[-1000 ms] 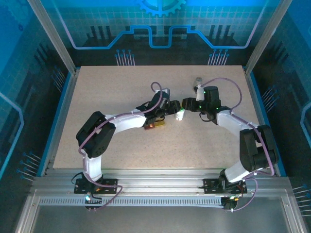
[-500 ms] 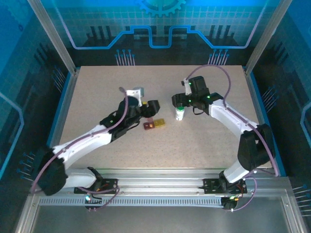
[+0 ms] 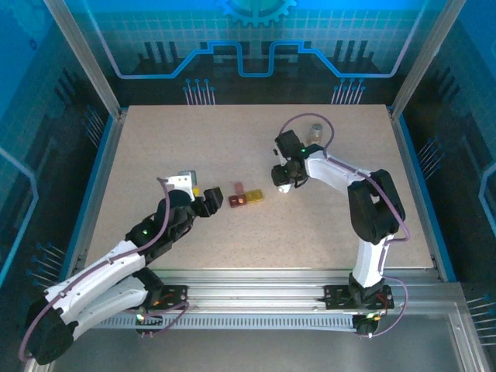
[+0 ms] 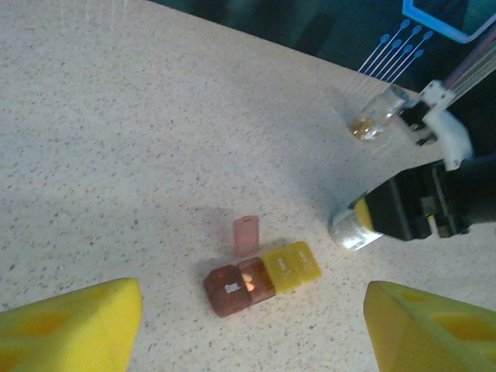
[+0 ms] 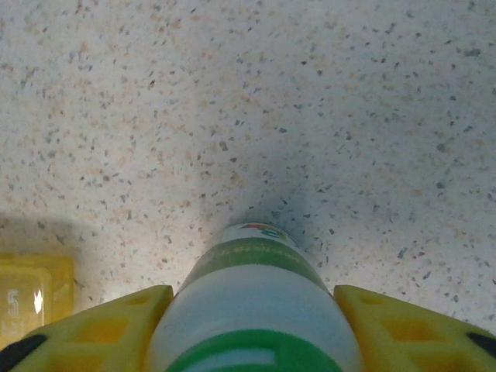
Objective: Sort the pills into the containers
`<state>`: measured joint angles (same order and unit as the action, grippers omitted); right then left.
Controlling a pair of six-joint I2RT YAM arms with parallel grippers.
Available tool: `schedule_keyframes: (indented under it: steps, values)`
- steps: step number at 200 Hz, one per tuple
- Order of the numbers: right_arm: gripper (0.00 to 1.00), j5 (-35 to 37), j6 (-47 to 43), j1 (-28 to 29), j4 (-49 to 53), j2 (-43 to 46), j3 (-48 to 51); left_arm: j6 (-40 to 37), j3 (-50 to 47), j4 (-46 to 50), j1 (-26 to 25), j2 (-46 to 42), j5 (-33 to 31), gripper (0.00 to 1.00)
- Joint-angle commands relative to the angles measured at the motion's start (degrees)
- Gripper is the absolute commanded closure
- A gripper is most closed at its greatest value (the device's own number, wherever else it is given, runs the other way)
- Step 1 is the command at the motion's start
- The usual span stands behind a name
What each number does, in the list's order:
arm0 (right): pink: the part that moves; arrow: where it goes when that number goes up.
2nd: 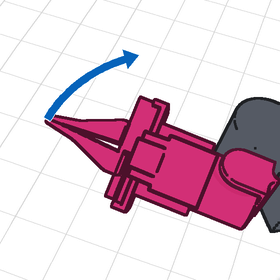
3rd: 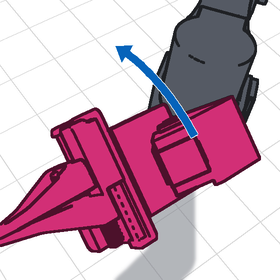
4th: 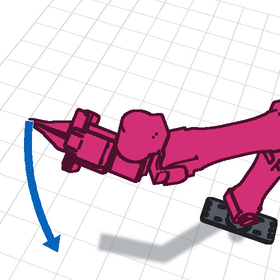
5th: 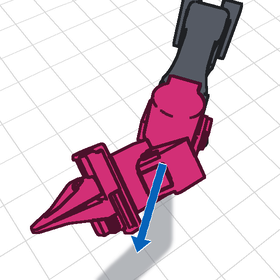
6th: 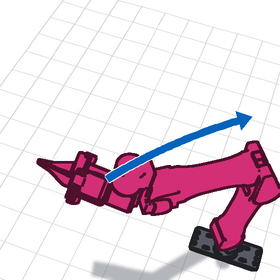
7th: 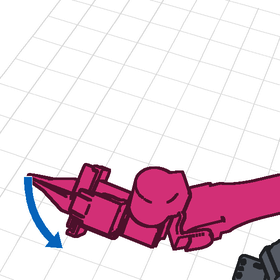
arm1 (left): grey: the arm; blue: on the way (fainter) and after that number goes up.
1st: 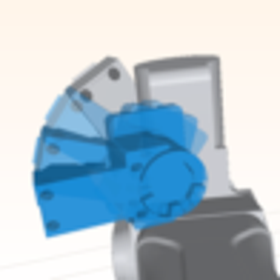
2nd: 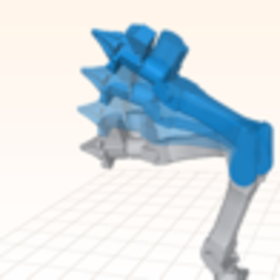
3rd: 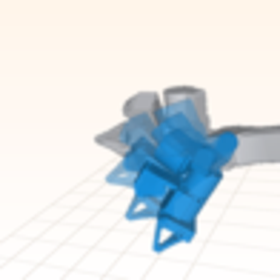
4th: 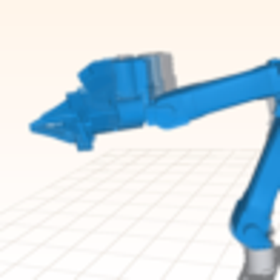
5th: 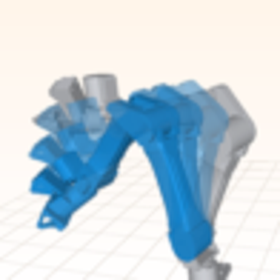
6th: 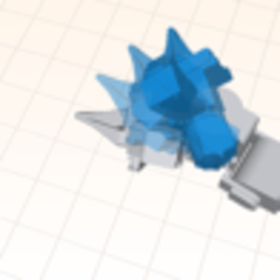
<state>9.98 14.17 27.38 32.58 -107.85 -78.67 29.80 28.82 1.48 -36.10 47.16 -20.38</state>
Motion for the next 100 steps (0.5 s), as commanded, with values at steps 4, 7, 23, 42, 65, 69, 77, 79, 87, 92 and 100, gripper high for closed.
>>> schedule_keyframes:
  steps: [4,7,23,42,65,69,77,79,87,92,100]
  values:
    - [0.58,3.6,-1.1,0.2,2.3,-0.9,-4.8,-1.4,-1.8,0.8,0.3,-0.6,-1.5,0.24]
    - [0.58,4.0,-1.4,0.2,2.4,-1.1,-5.4,-1.4,-1.8,0.8,0.3,-0.6,-1.5,0.24]
    - [0.59,5.6,-3.1,-0.8,2.3,-3.1,-9.2,-1.5,-2.2,0.8,0.3,-0.6,-1.3,0.24]
    - [0.59,5.9,-5.7,-2.4,3.0,-7.4,-16.5,-2.3,-2.1,1.1,0.3,-0.7,-1.5,0.24]
    - [0.59,6.4,-7.6,-4.5,5.6,-14.8,-27.5,-2.8,-1.9,2.0,0.3,-1.1,-1.9,0.23]
    - [0.58,6.3,-7.6,-4.9,6.3,-16.2,-29.4,-2.9,-1.9,2.0,0.3,-1.2,-2.0,0.23]
    - [0.58,6.1,-7.7,-5.6,7.8,-18.9,-33.5,-3.0,-2.0,2.1,0.3,-1.4,-1.9,0.23]
    - [0.58,6.1,-7.7,-5.8,8.2,-19.4,-34.2,-3.1,-2.0,2.2,0.4,-1.4,-1.9,0.23]
    - [0.58,5.9,-7.7,-6.4,9.2,-22.1,-37.8,-3.3,-2.2,2.2,0.4,-1.6,-2.0,0.23]
    - [0.58,5.8,-7.6,-6.7,10.0,-23.7,-39.8,-3.3,-2.3,2.2,0.4,-1.7,-1.9,0.23]
    - [0.57,5.9,-7.6,-7.2,11.1,-25.9,-43.4,-3.3,-2.3,2.3,0.4,-1.5,-1.9,0.23]
